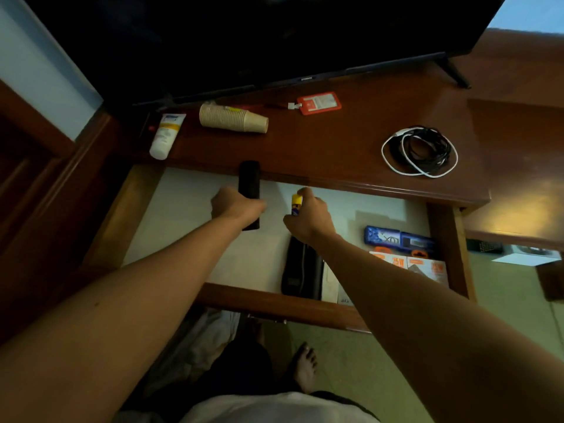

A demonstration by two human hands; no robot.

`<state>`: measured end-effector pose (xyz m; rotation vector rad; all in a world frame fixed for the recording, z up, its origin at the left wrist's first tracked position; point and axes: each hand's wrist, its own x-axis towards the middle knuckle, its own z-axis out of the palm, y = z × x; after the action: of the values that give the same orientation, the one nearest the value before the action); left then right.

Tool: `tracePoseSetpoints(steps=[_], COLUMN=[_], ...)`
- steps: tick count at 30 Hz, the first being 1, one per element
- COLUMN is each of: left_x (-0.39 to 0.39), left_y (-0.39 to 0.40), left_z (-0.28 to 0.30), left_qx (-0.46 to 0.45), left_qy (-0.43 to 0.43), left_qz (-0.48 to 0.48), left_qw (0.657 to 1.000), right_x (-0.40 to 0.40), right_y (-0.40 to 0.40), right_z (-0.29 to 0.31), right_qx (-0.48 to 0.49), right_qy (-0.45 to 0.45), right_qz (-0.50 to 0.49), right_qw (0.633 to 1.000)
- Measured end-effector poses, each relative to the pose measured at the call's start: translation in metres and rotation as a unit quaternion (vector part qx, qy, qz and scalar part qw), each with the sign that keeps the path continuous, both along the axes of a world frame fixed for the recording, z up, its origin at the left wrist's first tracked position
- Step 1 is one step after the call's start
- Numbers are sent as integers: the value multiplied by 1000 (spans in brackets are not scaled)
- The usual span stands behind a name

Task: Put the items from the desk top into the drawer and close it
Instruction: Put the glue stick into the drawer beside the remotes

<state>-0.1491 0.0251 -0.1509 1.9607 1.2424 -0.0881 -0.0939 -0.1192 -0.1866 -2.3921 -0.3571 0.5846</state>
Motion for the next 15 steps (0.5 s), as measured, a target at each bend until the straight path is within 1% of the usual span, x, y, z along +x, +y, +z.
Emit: tracePoseSetpoints(steps=[4, 8, 9, 15], left_x=[-24, -45, -48, -60], left_y=[-22, -38, -37, -20], left_z=[-21, -47, -53, -78], left_qx=[-8, -5, 4, 36], left_qy=[-8, 48, 63, 139], left_qz=[-50, -115, -133, -218], left_qw=[999, 992, 989, 965], right_x=[-19, -29, -33, -48], right_y=[-7, -8, -7, 5], right_z=[-14, -20, -23, -43], right_qx=[-17, -62, -71, -94], right_qy=[63, 152, 162, 140], right_qz=[-23, -15, -16, -11], right_qw=[998, 986, 984, 986])
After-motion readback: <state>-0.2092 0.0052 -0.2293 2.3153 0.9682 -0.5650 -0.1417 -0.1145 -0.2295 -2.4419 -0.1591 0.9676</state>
